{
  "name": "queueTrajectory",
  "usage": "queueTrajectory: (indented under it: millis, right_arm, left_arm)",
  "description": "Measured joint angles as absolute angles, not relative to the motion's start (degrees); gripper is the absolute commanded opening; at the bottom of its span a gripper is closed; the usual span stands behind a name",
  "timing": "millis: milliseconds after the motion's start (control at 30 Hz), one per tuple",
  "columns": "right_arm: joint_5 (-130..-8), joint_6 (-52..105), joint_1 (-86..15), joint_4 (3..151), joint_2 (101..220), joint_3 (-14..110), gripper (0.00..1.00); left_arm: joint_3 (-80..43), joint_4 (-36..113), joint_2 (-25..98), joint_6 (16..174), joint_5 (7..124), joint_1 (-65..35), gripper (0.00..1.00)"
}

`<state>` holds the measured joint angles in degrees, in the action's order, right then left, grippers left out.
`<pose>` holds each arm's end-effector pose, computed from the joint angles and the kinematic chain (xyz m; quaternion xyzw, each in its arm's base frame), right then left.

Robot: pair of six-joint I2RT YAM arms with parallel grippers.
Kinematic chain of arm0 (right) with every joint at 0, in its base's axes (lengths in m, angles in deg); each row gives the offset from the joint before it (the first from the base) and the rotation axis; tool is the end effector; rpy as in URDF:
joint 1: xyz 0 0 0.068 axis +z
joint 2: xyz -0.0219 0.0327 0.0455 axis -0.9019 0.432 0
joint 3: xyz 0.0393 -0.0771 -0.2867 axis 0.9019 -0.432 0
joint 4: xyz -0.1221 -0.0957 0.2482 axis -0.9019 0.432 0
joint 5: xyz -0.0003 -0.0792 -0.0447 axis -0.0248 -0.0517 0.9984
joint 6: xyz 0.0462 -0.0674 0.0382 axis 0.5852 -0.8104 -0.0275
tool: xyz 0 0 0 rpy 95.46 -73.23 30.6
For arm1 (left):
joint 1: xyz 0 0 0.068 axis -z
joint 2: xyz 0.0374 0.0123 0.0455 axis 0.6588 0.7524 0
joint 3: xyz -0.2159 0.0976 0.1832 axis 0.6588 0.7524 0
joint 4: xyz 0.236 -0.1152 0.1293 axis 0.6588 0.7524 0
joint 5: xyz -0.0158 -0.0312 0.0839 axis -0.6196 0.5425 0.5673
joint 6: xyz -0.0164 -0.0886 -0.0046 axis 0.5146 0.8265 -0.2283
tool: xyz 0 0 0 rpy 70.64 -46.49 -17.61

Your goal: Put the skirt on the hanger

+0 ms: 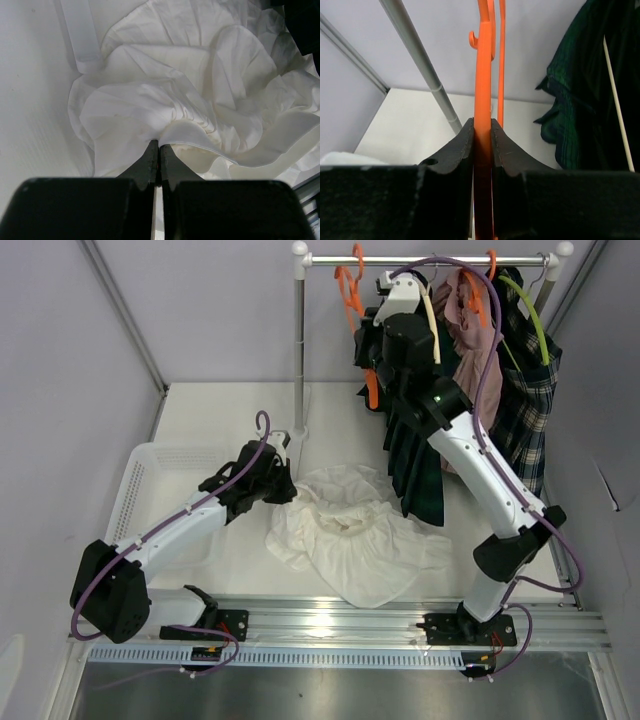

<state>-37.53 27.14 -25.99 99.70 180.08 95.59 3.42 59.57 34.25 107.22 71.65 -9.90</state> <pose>0.3763 0.2567 0.5601 -0.0458 0.7107 0.1325 0.6894 0.2808 -0.1745 0.2369 0.0707 0.9099 -0.2036 0.3543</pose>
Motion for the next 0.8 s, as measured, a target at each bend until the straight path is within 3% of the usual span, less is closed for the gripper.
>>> queueTrajectory:
  millis: [367, 800]
  right_arm:
    - [-44.8, 32.8, -27.4, 101.7, 163.0, 75.5, 0.0]
    - [-63.6, 41.3, -26.9, 111.2, 129.5, 48.1, 0.0]
  left_arm:
    - [3.4, 60.1, 34.2, 107.2, 71.5, -9.9, 0.05]
    - [1.1, 62.0, 35.3, 106.6, 71.5, -10.2, 0.09]
